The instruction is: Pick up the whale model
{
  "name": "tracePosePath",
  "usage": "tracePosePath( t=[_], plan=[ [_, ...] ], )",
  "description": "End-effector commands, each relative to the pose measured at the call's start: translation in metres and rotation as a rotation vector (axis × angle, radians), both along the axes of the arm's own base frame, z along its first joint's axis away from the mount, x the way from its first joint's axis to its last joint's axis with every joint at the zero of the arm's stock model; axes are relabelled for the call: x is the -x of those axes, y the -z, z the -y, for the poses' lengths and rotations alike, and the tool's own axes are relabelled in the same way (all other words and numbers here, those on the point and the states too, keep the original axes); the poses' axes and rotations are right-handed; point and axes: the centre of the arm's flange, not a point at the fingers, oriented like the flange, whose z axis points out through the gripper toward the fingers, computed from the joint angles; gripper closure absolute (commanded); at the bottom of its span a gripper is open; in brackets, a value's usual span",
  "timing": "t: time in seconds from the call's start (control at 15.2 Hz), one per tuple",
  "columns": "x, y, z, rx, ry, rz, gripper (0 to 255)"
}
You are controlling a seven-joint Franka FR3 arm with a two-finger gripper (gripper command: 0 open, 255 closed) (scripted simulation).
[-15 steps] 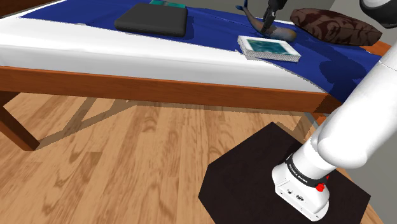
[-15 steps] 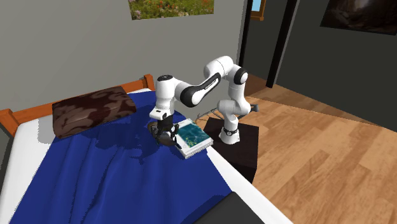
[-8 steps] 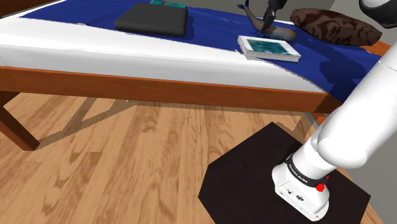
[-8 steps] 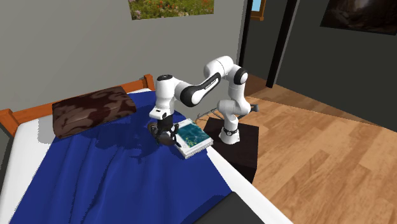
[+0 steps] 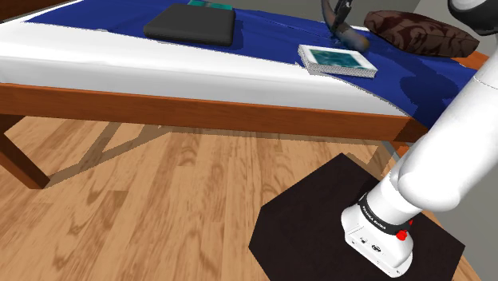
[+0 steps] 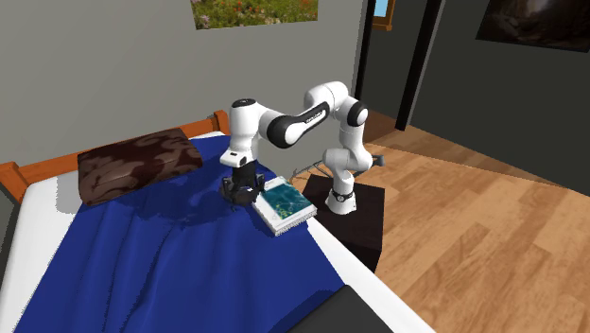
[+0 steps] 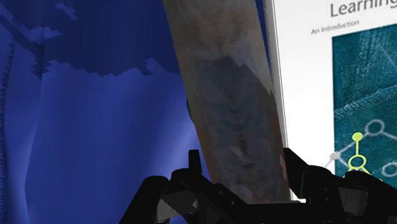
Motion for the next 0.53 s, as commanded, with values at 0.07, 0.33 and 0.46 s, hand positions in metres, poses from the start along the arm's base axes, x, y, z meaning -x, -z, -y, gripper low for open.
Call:
tracePosePath(
  t=[0.07, 0.33, 0.46],
  plan=[
    [0.0, -0.017, 0.001, 0.0, 0.0, 0.001, 255],
    [0.0, -0.038, 0.001, 0.0, 0.0, 0.001, 255],
    [0.0, -0.039, 0.001, 0.0, 0.0, 0.001, 255]
  ],
)
